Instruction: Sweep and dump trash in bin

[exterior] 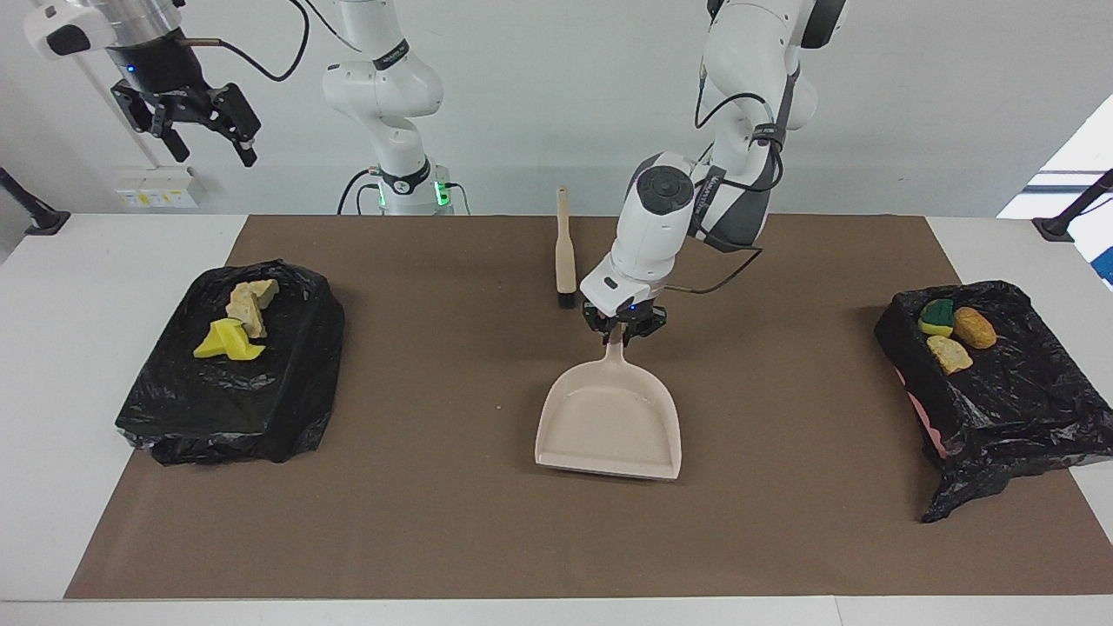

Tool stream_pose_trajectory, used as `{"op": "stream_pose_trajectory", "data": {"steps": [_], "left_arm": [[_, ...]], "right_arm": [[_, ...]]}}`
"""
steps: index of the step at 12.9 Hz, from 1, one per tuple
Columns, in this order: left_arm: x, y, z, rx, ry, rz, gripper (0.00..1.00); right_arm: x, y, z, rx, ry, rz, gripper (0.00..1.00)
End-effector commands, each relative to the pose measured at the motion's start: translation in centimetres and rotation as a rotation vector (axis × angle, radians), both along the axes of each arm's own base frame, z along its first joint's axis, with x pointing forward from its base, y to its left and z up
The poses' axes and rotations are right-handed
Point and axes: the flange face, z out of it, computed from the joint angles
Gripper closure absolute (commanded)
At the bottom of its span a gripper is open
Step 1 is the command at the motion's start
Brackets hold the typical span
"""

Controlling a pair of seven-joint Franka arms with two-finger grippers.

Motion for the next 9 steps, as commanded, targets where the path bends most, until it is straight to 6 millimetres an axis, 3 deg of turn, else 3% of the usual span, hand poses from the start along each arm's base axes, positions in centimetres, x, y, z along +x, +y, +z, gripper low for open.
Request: {"op": "stream_pose_trajectory", "data": {"steps": [1, 5, 6, 9], "left_arm": [[0.1, -3.2, -2.2, -0.011, 0.013, 0.038, 1.00], [0.1, -4.7, -2.9, -0.016, 0.016, 0.043, 1.00], [-0.7, -5.6, -3.1, -0.013, 0.019, 0.042, 0.91], [-0.3, -4.8, -2.6, 0.001, 0.021, 0.060, 0.40]], "right_arm": [[0.1, 0.1, -2.0, -0.010, 0.050, 0.017, 0.00], [0.0, 0.2, -2.0, -0.003, 0.051, 0.019, 0.00], [0.0, 0.3, -2.0, -0.003, 0.051, 0.022, 0.00], [0.1, 0.2, -1.8, -0.011, 0.046, 0.021, 0.00]]}}
